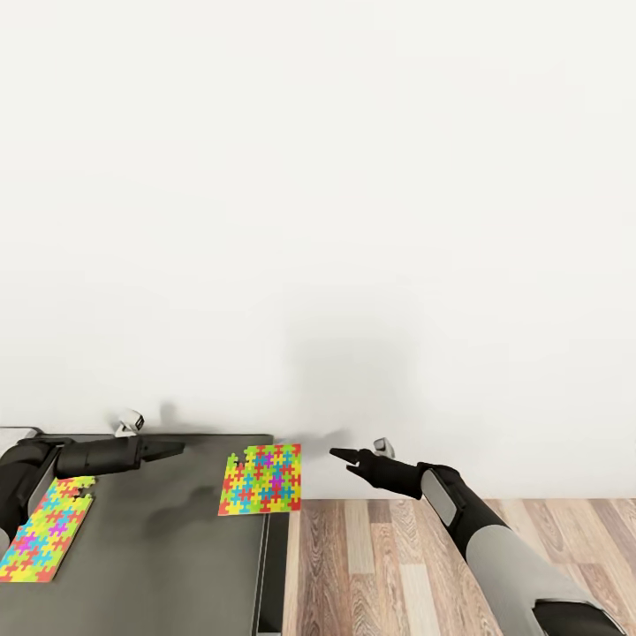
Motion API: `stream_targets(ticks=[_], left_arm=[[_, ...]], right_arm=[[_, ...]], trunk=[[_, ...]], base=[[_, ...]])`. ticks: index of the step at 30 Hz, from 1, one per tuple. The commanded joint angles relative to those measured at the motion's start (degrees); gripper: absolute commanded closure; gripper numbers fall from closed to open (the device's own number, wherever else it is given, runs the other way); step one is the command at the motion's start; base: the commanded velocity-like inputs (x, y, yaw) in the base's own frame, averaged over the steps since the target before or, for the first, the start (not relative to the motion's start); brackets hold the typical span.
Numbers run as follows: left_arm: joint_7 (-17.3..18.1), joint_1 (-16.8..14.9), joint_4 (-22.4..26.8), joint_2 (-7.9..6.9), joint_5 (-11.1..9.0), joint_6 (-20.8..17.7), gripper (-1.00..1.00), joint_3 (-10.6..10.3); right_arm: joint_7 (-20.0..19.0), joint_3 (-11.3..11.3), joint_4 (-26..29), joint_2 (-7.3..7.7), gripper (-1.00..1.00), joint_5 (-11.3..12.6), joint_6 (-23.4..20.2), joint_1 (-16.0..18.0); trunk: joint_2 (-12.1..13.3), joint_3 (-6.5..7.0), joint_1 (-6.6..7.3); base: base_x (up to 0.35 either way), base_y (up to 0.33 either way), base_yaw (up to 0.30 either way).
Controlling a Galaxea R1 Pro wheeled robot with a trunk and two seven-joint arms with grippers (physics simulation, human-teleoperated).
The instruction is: Put all the toys in the child's room - the three board games (two on the bed and one on the table), the two jigsaw puzzles on the table, and the tennis ball on the table - inside the toy box on the table in the child's room.
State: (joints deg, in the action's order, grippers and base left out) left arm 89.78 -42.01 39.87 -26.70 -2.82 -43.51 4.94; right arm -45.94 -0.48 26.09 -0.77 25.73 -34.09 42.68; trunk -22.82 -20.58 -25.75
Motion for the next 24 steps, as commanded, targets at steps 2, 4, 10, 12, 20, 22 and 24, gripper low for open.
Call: stream_targets(ticks=[2, 4, 10, 12, 20, 22, 24], left_arm=[[0.22, -0.02, 0.0, -0.02, -0.01, -0.61, -1.0, -0.02], [0.22, -0.01, 0.01, -0.02, 0.0, -0.61, -1.0, -0.02], [0.22, 0.0, 0.01, -0.02, -0.02, -0.61, -1.0, -0.02], [0.22, 0.0, 0.02, -0.02, -0.05, -0.61, -1.0, -0.02], [0.22, 0.0, 0.02, -0.02, -0.07, -0.61, -1.0, -0.02], [0.22, 0.0, 0.03, -0.02, -0.06, -0.59, -1.0, 0.0], [0.22, 0.0, 0.0, -0.02, -0.05, -0.6, -1.0, -0.01]], right_arm=[[0.0, -0.02, 0.01, 0.02, -1.0, 0.29, -0.26, 0.03], [-0.04, 0.0, 0.01, 0.03, -1.0, 0.32, -0.17, 0.03], [-0.69, 0.03, 0.01, 0.12, -1.0, 0.35, -0.03, 0.03], [-1.13, 0.05, 0.01, 0.13, -1.0, 0.33, 0.02, 0.03], [-1.74, 0.11, 0.01, 0.1, -1.0, 0.29, 0.14, 0.03], [-1.81, 0.12, 0.01, 0.08, -1.0, 0.29, 0.2, 0.03], [-1.83, 0.12, 0.01, 0.07, -1.0, 0.29, 0.22, 0.03]], trunk=[[-0.1, -0.09, -0.03], [-0.1, -0.09, -0.03], [-0.1, -0.09, -0.03], [-0.1, -0.09, -0.03], [-0.1, -0.09, -0.03], [-0.1, -0.09, -0.03], [-0.1, -0.09, -0.03]], base=[[0.0, 0.002, 0.0], [0.0, 0.023, 0.0], [0.0, 0.08, 0.0], [0.0, 0.041, 0.0], [0.0, 0.016, 0.0], [0.0, 0.053, 0.0], [0.0, 0.101, 0.0]])
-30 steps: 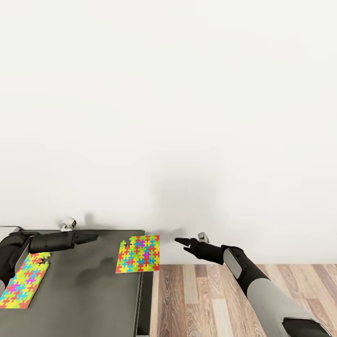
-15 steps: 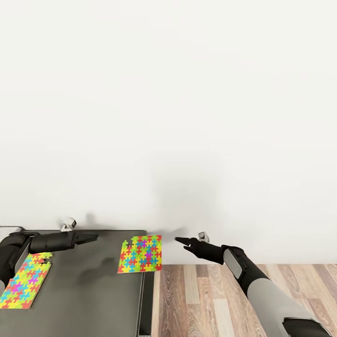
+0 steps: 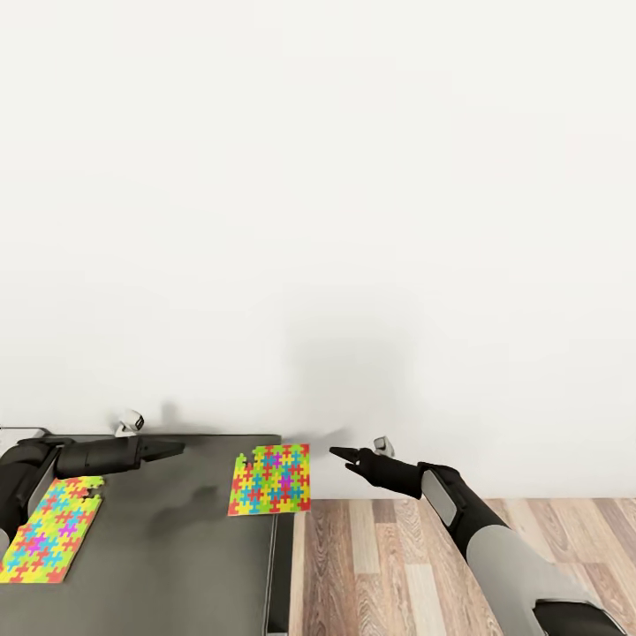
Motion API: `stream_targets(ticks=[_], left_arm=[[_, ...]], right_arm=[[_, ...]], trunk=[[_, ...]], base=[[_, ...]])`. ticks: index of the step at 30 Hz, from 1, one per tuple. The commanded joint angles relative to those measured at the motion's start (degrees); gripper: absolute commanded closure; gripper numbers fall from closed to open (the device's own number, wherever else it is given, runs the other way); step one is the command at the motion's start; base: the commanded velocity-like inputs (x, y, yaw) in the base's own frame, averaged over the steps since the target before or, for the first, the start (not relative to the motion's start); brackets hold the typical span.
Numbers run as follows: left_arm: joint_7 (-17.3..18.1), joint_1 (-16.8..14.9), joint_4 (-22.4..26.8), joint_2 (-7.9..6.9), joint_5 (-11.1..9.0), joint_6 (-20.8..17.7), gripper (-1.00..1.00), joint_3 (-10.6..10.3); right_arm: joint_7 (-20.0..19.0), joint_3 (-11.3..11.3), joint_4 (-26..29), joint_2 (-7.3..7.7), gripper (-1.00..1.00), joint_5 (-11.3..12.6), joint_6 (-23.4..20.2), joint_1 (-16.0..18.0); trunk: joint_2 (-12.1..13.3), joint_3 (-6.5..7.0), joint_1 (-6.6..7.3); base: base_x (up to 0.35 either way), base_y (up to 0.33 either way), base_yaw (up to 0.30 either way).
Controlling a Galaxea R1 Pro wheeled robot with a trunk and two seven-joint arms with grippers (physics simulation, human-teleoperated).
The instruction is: Put all the toys in the child's room - the three board games (two on the bed and one on the table), the two jigsaw puzzles on the table, and the tennis ball on the table - inside the toy box on the table in the child's room.
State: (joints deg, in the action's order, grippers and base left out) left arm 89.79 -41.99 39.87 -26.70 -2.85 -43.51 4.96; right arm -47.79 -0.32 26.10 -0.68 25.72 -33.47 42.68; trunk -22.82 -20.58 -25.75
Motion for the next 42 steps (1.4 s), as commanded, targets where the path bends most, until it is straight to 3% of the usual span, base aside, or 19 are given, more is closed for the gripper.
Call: stream_targets(ticks=[1, 20, 24, 33, 42], left_arm=[[0.21, -0.03, 0.0, -0.02, -0.02, -0.61, -1.0, -0.02], [0.21, 0.82, 2.3, 0.04, -0.66, -0.48, -1.0, -0.04], [0.21, 2.64, 5.85, -0.01, -2.91, -0.68, -1.0, -0.04], [0.21, 8.01, 14.74, -0.5, -11.9, -1.8, -1.0, -0.07], [0.21, 10.65, 19.95, -0.74, -14.69, -2.98, -1.0, -0.1]], right_arm=[[0.02, -0.03, 0.01, -0.01, -1.0, 0.3, -0.41, 0.04], [0.06, -0.01, -0.07, -0.02, -1.0, 0.25, -0.37, 0.04], [0.06, 0.0, -0.08, 0.03, -1.0, 0.28, -0.37, 0.04], [0.06, -0.02, -0.08, 0.06, -1.0, 0.29, -0.37, 0.04], [0.06, -0.03, -0.08, 0.07, -1.0, 0.29, -0.37, 0.04]], trunk=[[-0.1, -0.09, -0.03], [-0.1, -0.09, -0.03], [-0.1, -0.09, -0.03], [-0.1, -0.09, -0.03], [-0.1, -0.09, -0.03]], base=[[0.0, 0.103, 0.0], [0.0, 0.018, 0.0], [0.0, 0.0, 0.0], [0.0, 0.0, 0.0], [0.0, 0.0, 0.0]])
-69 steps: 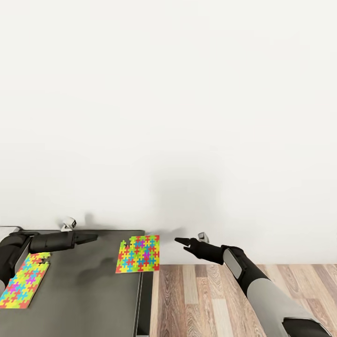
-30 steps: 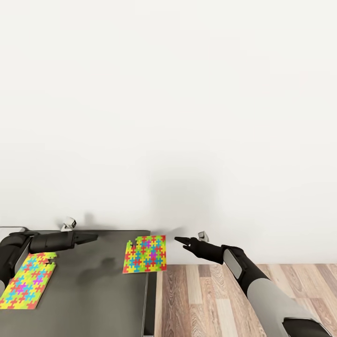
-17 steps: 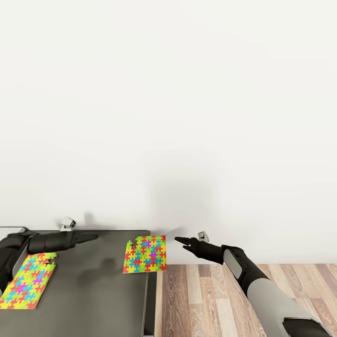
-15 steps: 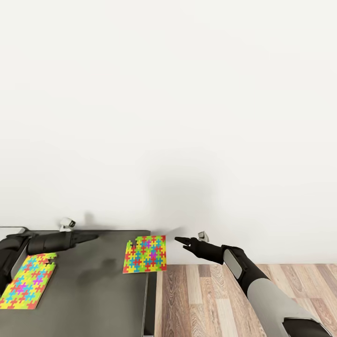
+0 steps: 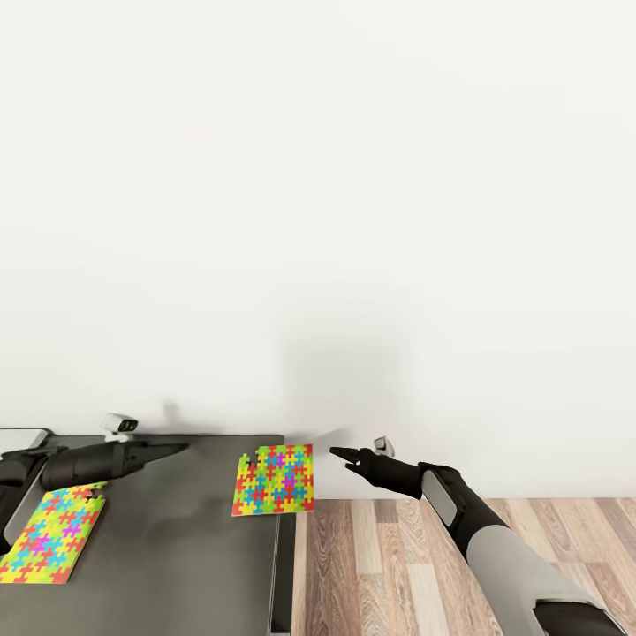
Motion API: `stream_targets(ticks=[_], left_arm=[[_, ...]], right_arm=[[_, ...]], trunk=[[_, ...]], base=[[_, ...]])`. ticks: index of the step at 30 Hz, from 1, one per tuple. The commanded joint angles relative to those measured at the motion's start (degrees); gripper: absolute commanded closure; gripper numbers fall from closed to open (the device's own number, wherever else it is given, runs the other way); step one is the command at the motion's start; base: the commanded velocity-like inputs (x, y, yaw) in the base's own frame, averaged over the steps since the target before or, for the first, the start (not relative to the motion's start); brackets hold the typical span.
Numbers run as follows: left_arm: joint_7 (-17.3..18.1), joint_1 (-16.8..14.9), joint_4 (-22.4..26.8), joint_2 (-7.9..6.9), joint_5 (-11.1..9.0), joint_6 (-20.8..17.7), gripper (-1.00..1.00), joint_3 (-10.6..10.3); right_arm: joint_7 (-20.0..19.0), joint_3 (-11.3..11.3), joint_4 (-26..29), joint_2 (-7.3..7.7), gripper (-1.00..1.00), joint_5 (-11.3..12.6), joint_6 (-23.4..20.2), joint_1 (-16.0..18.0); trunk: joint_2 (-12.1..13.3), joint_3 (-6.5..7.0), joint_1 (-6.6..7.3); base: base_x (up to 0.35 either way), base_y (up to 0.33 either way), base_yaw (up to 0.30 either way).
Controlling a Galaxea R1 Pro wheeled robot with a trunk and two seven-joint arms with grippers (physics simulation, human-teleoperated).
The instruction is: Put all the toys in the child's room - the three board games (two on the bed and one on the table), the two jigsaw puzzles on the table, and the tennis ball on the table - inside the toy box on the table in the child's room.
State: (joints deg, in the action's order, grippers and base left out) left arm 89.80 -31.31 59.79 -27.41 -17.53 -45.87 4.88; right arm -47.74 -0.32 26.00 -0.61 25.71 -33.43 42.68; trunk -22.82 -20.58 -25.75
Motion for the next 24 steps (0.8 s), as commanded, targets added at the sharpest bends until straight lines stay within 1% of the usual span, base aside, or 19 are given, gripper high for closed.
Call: stream_targets(ticks=[1, 5, 11, 17, 24], left_arm=[[0.2, 0.21, 0.44, -0.02, -0.13, -0.81, -1.0, -0.03], [0.2, 0.98, 2.14, -0.04, -0.49, -1.4, -1.0, -0.02], [0.2, 1.35, 3.25, -0.08, -0.64, -1.78, -1.0, -0.04], [0.2, 1.46, 3.56, -0.09, -0.67, -2.0, -1.0, -0.04], [0.2, 1.5, 3.64, -0.1, -0.67, -2.16, -1.0, -0.05]], right_arm=[[0.02, -0.03, 0.01, 0.0, -1.0, 0.3, -0.41, 0.03], [0.02, -0.03, 0.01, 0.0, -1.0, 0.3, -0.41, 0.03], [0.02, -0.03, 0.01, 0.0, -1.0, 0.3, -0.41, 0.03], [0.02, -0.03, 0.01, 0.0, -1.0, 0.3, -0.41, 0.03], [0.02, -0.11, 0.01, 0.03, -1.0, 0.3, -0.41, 0.03]], trunk=[[-0.1, -0.09, -0.03], [-0.1, -0.09, -0.03], [-0.1, -0.09, -0.03], [-0.1, -0.09, -0.03], [-0.1, -0.09, -0.03]], base=[[0.0, 0.0, 0.0], [0.0, 0.0, 0.0], [-0.012, 0.013, 0.0], [-0.05, 0.133, 0.0], [-0.018, 0.061, 0.0]])
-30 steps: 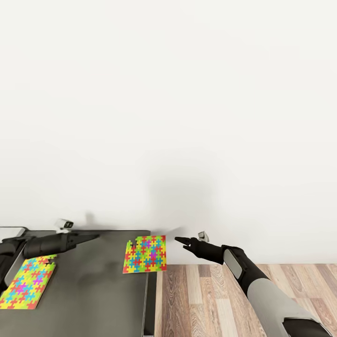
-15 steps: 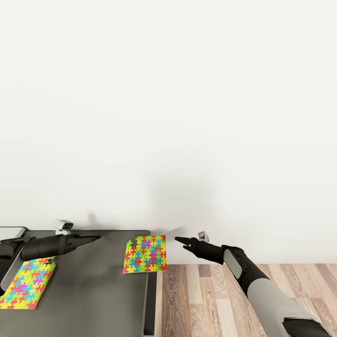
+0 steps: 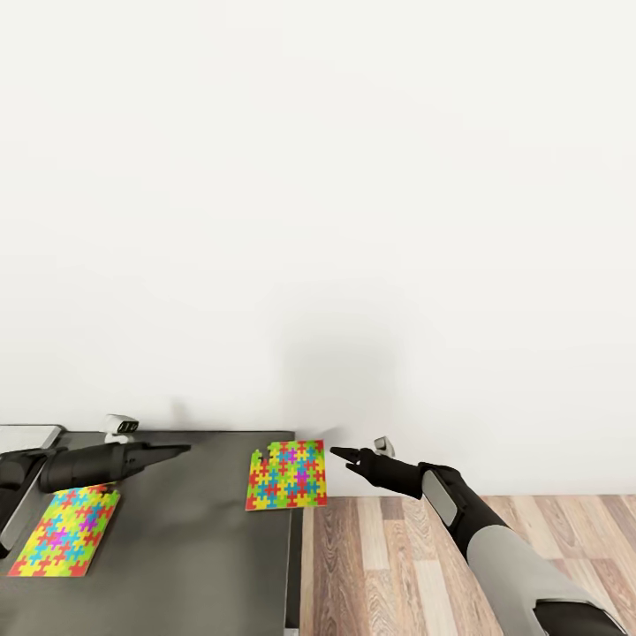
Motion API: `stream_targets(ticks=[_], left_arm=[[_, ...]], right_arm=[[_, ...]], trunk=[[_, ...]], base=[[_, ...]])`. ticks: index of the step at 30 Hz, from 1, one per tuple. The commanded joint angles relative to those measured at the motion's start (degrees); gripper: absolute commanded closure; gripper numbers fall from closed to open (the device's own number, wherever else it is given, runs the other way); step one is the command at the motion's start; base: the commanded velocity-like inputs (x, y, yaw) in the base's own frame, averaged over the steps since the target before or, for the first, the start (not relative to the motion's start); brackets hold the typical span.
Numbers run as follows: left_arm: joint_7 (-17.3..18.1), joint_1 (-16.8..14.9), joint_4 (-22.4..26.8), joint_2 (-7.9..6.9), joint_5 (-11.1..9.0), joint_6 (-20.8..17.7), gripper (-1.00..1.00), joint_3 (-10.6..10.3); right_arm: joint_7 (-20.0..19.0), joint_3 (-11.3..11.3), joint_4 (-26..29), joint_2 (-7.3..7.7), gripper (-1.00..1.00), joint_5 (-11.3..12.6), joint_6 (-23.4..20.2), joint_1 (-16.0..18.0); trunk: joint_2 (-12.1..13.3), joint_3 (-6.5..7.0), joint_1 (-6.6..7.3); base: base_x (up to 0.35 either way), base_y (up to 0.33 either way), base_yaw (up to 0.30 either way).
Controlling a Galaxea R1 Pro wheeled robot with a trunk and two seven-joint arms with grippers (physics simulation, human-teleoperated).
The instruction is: Put all the toys in the child's room - the three board games (two on the bed and one on the table), the two jigsaw puzzles on the table, and the tennis ball on the table - inside the toy box on the table in the child's room.
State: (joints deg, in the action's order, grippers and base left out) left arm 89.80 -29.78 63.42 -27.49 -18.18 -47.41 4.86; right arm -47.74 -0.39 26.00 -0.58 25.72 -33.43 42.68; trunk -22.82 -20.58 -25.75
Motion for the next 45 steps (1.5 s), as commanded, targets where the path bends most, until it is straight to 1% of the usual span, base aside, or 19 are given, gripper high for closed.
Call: stream_targets(ticks=[1, 18, 45], left_arm=[[0.2, -0.03, 0.01, -0.02, -0.01, -0.62, -1.0, -0.02], [0.2, 0.24, 0.04, 0.06, -0.01, -0.66, -1.0, 0.05], [0.2, 0.25, 0.04, 0.06, -0.01, -0.66, -1.0, 0.05]], right_arm=[[0.01, -0.08, 0.01, 0.0, -1.0, 0.29, -0.41, 0.03], [0.01, -0.37, 0.01, 0.13, -1.0, 0.39, -0.48, 0.03], [0.01, -0.06, -0.02, 0.14, -1.0, 0.38, -0.5, 0.03]], trunk=[[-0.1, -0.09, -0.03], [-0.1, -0.34, -0.03], [-0.1, -2.29, -0.03]], base=[[-0.007, 0.024, 0.0], [-0.001, 0.004, -0.013], [0.0, 0.0, -0.072]])
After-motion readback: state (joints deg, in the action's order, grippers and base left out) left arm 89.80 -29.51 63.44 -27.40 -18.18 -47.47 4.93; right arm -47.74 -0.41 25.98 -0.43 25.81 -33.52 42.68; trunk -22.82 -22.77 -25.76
